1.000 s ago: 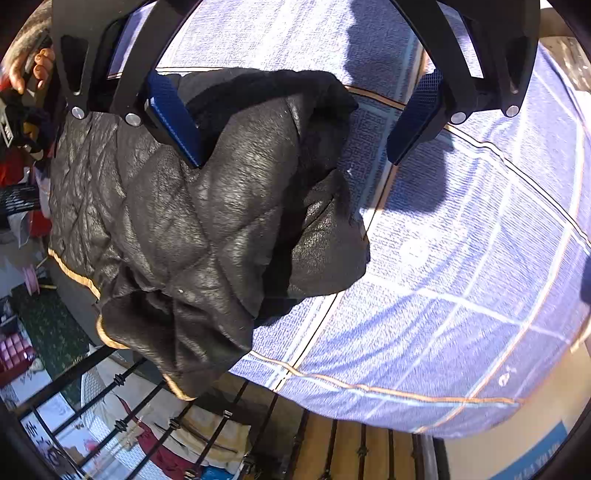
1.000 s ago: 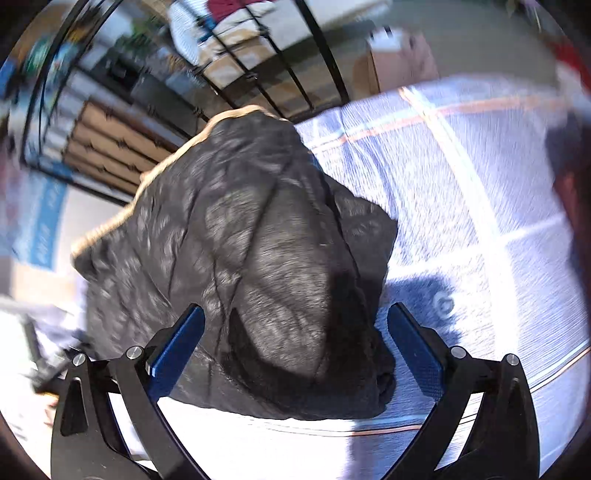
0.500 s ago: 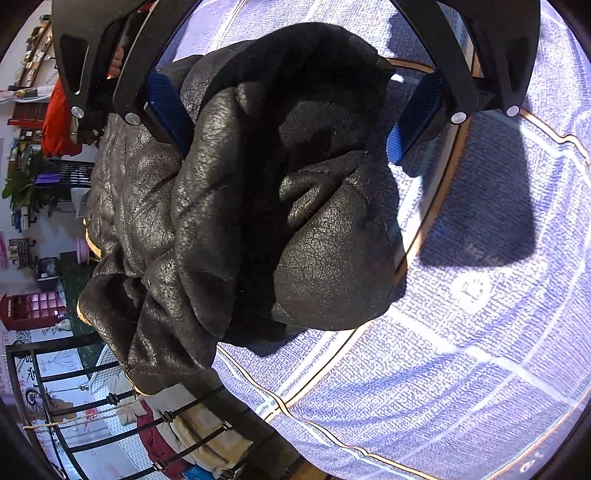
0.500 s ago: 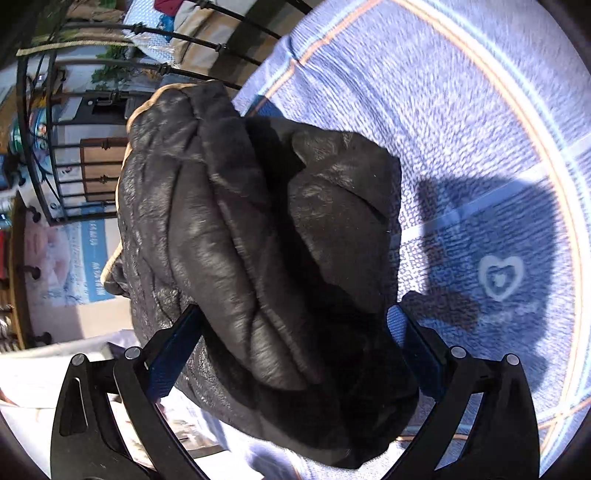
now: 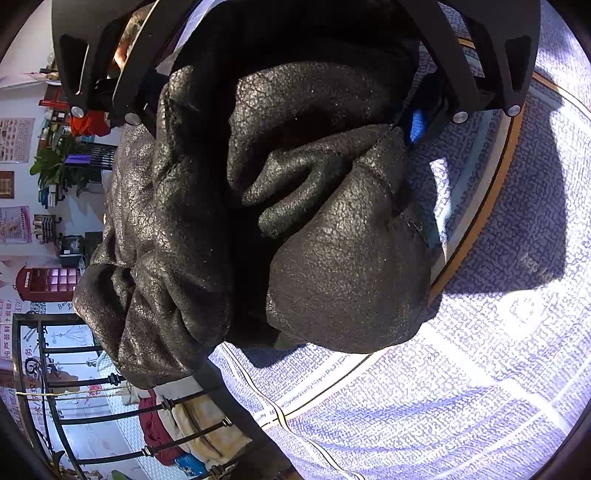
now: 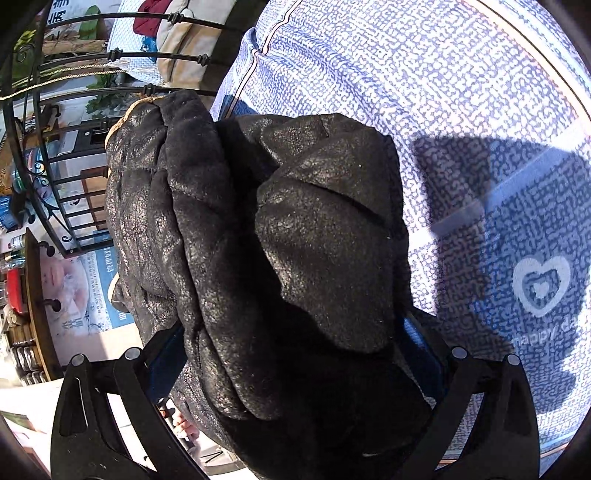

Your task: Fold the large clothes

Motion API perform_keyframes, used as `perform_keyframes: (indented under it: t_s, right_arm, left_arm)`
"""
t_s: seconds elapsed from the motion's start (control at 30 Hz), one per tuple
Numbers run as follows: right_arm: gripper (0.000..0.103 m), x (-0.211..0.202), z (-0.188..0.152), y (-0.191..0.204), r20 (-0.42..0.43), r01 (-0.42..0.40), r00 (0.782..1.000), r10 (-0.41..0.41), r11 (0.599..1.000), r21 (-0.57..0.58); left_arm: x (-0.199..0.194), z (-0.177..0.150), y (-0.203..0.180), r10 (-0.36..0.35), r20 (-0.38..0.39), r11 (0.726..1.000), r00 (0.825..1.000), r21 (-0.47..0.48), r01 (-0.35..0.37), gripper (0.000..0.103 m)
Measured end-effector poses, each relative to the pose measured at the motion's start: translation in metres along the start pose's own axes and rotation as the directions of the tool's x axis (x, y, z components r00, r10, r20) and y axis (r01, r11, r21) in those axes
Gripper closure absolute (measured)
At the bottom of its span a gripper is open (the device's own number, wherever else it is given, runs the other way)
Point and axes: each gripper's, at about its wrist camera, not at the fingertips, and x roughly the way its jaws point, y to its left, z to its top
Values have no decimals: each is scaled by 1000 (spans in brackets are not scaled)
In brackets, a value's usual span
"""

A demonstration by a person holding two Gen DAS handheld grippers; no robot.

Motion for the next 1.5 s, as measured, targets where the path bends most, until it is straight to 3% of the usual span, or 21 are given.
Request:
perform_keyframes:
  t_s: [0.1, 0.23, 0.3, 0.37, 0.63, 0.8, 0.93, 1.03, 1.13, 1.23, 1.3, 1.37, 1.43, 1.5]
  right_arm:
    - [15, -3, -4, 9, 30, 13, 999, -12, 1000, -18]
    - [34, -11, -12, 26, 64, 50, 997, -46, 996, -68]
    - [48, -15, -15, 34, 74, 74, 995, -67, 992, -98]
    - [55, -23, -22, 47, 90, 107, 991, -94, 984, -141]
    - [63, -49, -60, 89, 149, 165, 980, -128, 950, -266]
    - [66, -53, -88, 138, 157, 152, 982, -101, 922, -357]
    - [66, -35, -111, 200, 148, 141, 986, -77, 855, -499]
    - [66, 3, -128, 268, 94, 87, 995, -36, 779, -620]
    - [66, 44, -149, 331, 31, 33, 999, -16, 688, -725]
    - [66, 108, -184, 413, -61, -35, 998, -30, 542, -840]
    - [66, 147, -208, 452, -116, -76, 992, -58, 459, -885]
    - [66, 194, -225, 486, -172, -116, 981, -94, 424, -898]
    - [65, 234, -239, 511, -212, -142, 968, -132, 408, -902]
    - [64, 281, -265, 535, -210, -135, 957, -198, 336, -932]
  left_arm:
    - [-6, -5, -9, 25, 24, 1000, 999, 4, -25, 11]
    - [-20, -13, -31, 74, 49, 996, 996, 51, -76, 35]
    - [-30, -19, -39, 93, 62, 992, 994, 79, -98, 43]
    - [-38, -25, -51, 113, 83, 985, 990, 120, -122, 49]
    - [-91, -35, -107, 83, 206, 949, 975, 282, -141, 56]
    - [-158, -52, -117, 57, 323, 935, 944, 313, -164, 58]
    - [-236, -68, -105, 79, 450, 931, 889, 287, -228, 58]
    - [-304, -90, -68, 100, 550, 943, 829, 214, -256, 58]
    - [-358, -117, -17, 160, 625, 955, 764, 98, -281, 58]
    - [-390, -146, 46, 255, 660, 958, 707, -73, -277, 58]
    - [-398, -170, 89, 296, 658, 955, 692, -190, -228, 58]
    - [-395, -192, 133, 319, 652, 942, 688, -296, -156, 57]
    - [-385, -208, 176, 335, 638, 917, 693, -389, -85, 57]
    - [-369, -218, 212, 331, 628, 885, 704, -465, -2, 57]
